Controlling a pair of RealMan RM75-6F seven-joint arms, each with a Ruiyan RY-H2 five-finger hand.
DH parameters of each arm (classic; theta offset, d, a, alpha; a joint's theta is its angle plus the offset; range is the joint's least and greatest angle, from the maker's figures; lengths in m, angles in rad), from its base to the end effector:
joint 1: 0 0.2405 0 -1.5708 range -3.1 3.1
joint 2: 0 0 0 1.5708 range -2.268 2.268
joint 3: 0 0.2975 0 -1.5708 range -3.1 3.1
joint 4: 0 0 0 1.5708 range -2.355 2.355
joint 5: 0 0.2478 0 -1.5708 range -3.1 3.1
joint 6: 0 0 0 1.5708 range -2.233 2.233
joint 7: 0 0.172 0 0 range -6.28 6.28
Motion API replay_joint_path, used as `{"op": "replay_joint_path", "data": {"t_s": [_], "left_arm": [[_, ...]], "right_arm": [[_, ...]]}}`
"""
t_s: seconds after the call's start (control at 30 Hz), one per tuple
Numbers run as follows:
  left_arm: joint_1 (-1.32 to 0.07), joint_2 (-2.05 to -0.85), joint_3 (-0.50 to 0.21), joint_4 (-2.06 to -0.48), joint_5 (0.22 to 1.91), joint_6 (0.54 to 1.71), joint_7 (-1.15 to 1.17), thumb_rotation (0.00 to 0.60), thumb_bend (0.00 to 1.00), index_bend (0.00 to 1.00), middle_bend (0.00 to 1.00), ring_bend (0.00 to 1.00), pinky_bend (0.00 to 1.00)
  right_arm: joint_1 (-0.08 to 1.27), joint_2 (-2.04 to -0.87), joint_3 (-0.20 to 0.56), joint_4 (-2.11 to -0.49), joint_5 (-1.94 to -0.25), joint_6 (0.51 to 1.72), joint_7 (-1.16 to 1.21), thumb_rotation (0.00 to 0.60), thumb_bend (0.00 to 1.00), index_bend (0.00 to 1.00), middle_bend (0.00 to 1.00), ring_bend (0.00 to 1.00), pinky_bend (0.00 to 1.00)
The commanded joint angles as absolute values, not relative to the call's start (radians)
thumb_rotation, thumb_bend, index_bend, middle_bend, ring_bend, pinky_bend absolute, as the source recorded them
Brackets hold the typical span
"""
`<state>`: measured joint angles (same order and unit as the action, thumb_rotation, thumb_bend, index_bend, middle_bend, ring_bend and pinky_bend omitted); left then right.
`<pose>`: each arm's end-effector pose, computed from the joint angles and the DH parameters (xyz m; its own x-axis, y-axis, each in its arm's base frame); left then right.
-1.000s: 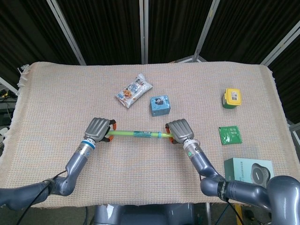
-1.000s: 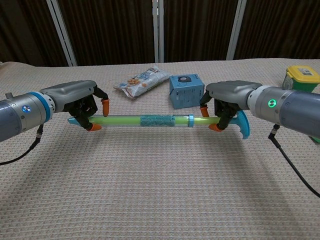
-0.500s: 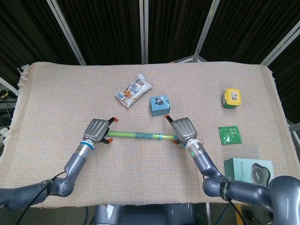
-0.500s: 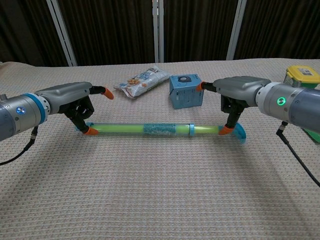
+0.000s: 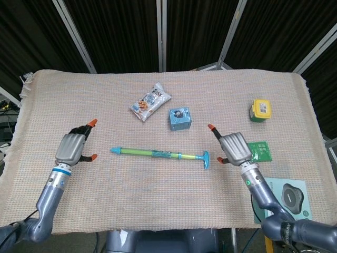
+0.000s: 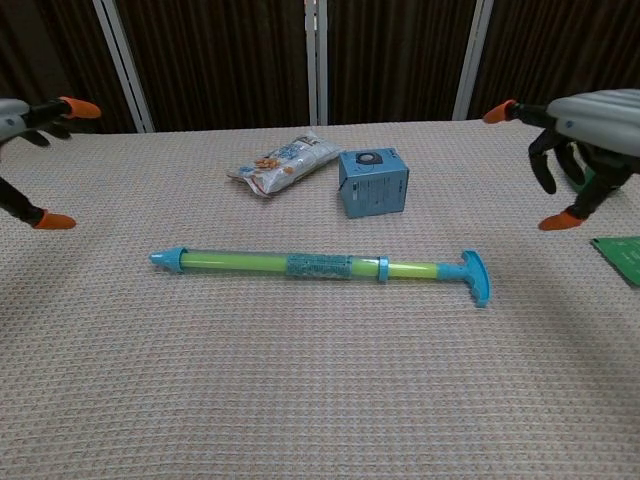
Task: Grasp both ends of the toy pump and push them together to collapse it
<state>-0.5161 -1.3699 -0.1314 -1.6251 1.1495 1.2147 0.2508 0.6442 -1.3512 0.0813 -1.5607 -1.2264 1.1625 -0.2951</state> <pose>-0.2535 0.3583 0.0265 0.3408 0.1363 0.9302 0.9360 -0.1420 -0.3221 -0.2246 -0.3860 0.0224 0.5091 -0.0967 0.8552 -0.8279 -0.3266 0.4560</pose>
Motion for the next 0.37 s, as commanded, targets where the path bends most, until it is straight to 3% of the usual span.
{"op": "replay_joint_path", "data": {"t_s": [0.03,0.1,0.37], "left_arm": [[-0.367,-1.261,-0.038,-1.713,1.312,1.407,0.193,0.600,0.05,0.00,0.00,0.00,0.00],[-0.337,-1.237,-0.012,-1.733,1.335,1.434,0.196,0.600,0.01,0.00,0.00,0.00,0.00],[-0.246,-1.180,0.065,-1.768,1.426,1.495,0.189,0.600,0.00,0.00,0.00,0.00,0.00]], "right_arm": [[0.508,-1.208,0.010,-1.645,-1.354,1.315,-0.176,0.600,0.00,0.00,0.09,0.10,0.07],[0.478,-1.181,-0.005,-1.659,-1.376,1.344,-0.164,0.600,0.00,0.00,0.00,0.00,0.00],[0.335,-1.135,-0.048,-1.665,-1.463,1.514,-0.169,0.600,0.00,0.00,0.00,0.00,0.00]]}}
